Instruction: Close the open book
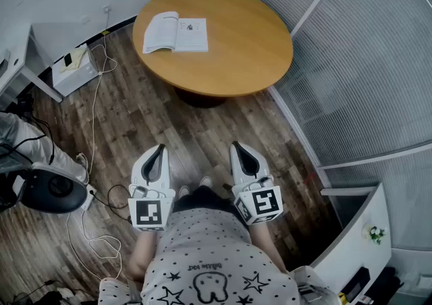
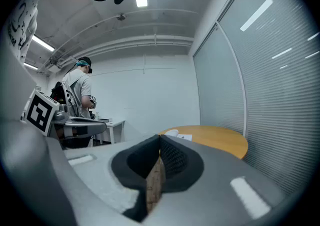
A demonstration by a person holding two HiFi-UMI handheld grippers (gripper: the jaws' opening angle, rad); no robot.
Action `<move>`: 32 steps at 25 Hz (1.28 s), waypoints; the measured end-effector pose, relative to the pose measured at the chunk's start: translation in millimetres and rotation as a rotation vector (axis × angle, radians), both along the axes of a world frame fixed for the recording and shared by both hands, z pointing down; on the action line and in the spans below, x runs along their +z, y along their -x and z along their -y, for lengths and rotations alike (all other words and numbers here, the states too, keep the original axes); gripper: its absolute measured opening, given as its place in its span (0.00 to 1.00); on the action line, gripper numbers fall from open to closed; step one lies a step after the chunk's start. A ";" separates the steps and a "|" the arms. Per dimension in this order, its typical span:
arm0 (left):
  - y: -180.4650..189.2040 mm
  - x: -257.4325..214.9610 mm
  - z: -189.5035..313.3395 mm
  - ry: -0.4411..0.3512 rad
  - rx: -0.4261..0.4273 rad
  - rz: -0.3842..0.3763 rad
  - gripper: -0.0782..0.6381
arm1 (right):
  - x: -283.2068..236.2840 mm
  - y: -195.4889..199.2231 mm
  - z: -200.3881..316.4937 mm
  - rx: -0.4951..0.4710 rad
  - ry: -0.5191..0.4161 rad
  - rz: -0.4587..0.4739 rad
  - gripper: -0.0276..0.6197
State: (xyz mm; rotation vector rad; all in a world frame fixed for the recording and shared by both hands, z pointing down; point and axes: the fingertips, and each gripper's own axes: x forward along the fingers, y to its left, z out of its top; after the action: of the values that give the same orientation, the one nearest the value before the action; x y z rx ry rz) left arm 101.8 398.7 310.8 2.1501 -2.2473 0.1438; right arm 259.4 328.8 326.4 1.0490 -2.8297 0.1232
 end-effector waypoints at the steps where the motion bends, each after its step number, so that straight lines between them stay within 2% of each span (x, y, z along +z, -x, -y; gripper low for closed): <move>1: 1.5 4.6 -1.6 -0.001 0.001 0.008 0.12 | 0.6 -0.1 -1.4 0.002 -0.001 0.002 0.05; 8: 11.6 13.3 -14.3 0.000 0.020 0.017 0.12 | 2.1 6.7 -12.9 0.017 -0.002 -0.003 0.05; 13: 23.8 8.2 -19.9 -0.019 0.013 -0.035 0.12 | 1.8 13.4 -19.3 0.025 0.001 -0.004 0.05; 16: 31.1 12.0 -22.6 -0.022 0.016 -0.020 0.12 | 4.7 15.2 -20.6 0.029 0.001 -0.004 0.05; 21: 44.4 17.4 -29.1 -0.003 0.014 -0.020 0.12 | 8.1 21.0 -24.5 0.034 0.000 -0.013 0.05; 26: 53.0 36.3 -34.8 0.052 0.020 -0.036 0.12 | 2.8 19.1 -25.1 0.048 -0.010 0.036 0.05; 29: 54.0 25.5 -26.9 0.023 0.031 -0.044 0.12 | 5.4 15.4 -21.0 0.066 0.001 0.026 0.05; 32: 57.7 29.0 -24.6 0.031 0.036 -0.039 0.12 | 8.1 14.9 -17.8 0.076 0.012 0.010 0.05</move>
State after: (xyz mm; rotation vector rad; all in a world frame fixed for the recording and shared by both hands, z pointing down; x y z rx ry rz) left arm 44.1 423.3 339.8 2.1590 -2.1724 0.1362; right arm 244.6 346.7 334.5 1.1571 -2.7950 0.1523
